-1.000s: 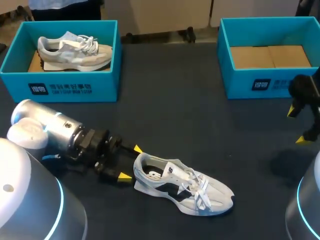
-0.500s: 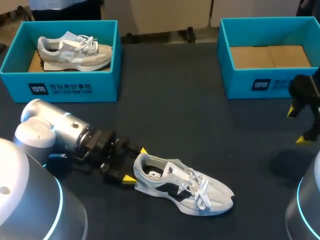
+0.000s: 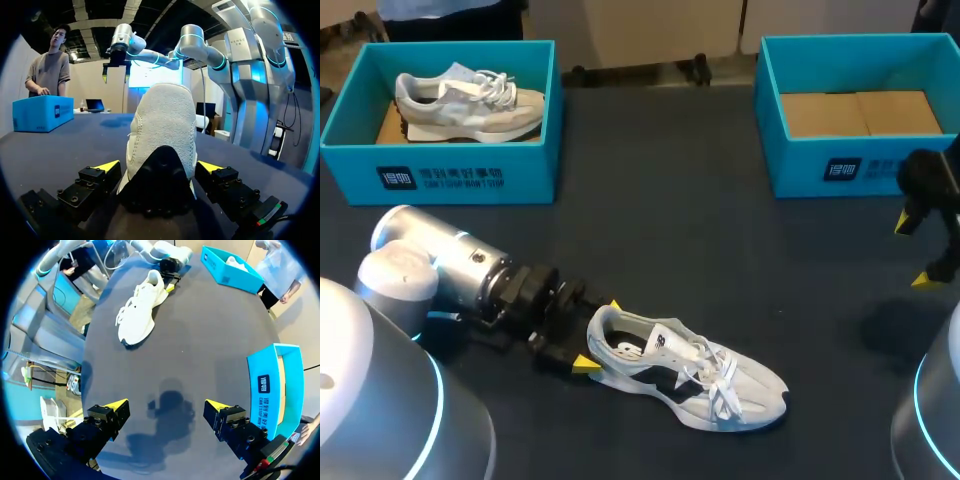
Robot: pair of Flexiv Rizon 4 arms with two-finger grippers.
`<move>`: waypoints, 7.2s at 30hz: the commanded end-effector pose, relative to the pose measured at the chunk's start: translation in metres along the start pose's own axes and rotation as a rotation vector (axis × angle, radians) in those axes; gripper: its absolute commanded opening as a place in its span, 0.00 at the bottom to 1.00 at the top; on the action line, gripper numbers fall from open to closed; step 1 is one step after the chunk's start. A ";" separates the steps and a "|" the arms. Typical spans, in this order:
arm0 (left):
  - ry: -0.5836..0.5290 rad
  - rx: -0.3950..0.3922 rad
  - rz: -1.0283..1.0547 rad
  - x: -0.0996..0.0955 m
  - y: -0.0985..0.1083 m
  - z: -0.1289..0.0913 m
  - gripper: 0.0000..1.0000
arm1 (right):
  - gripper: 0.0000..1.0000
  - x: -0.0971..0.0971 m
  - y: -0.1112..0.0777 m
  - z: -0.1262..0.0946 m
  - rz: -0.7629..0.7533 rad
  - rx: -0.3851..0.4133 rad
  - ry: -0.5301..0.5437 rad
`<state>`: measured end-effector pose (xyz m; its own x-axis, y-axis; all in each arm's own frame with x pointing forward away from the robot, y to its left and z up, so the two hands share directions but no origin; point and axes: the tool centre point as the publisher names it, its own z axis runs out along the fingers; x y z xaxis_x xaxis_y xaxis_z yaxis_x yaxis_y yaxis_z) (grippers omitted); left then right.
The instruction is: Take the shoe out of the shoebox, open the shoe tongue, remove and reinsert the insole, then place the shoe into the shoebox
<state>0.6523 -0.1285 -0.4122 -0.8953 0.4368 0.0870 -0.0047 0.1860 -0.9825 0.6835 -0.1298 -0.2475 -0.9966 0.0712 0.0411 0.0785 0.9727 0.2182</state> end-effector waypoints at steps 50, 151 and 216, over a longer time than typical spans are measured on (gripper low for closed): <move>-0.271 0.027 -0.049 -0.014 -0.001 0.005 0.00 | 1.00 0.000 0.000 0.001 0.000 0.003 -0.001; -0.332 0.014 -0.071 -0.056 0.004 -0.008 0.00 | 1.00 -0.004 0.128 0.011 0.740 0.065 -0.107; -0.332 0.014 -0.071 -0.056 0.004 -0.008 0.00 | 1.00 0.019 0.297 0.110 1.290 0.358 -0.357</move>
<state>0.7056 -0.1454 -0.4194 -0.9885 0.1134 0.0999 -0.0767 0.1934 -0.9781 0.6855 0.1665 -0.2826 -0.1798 0.9664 -0.1838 0.9836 0.1747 -0.0438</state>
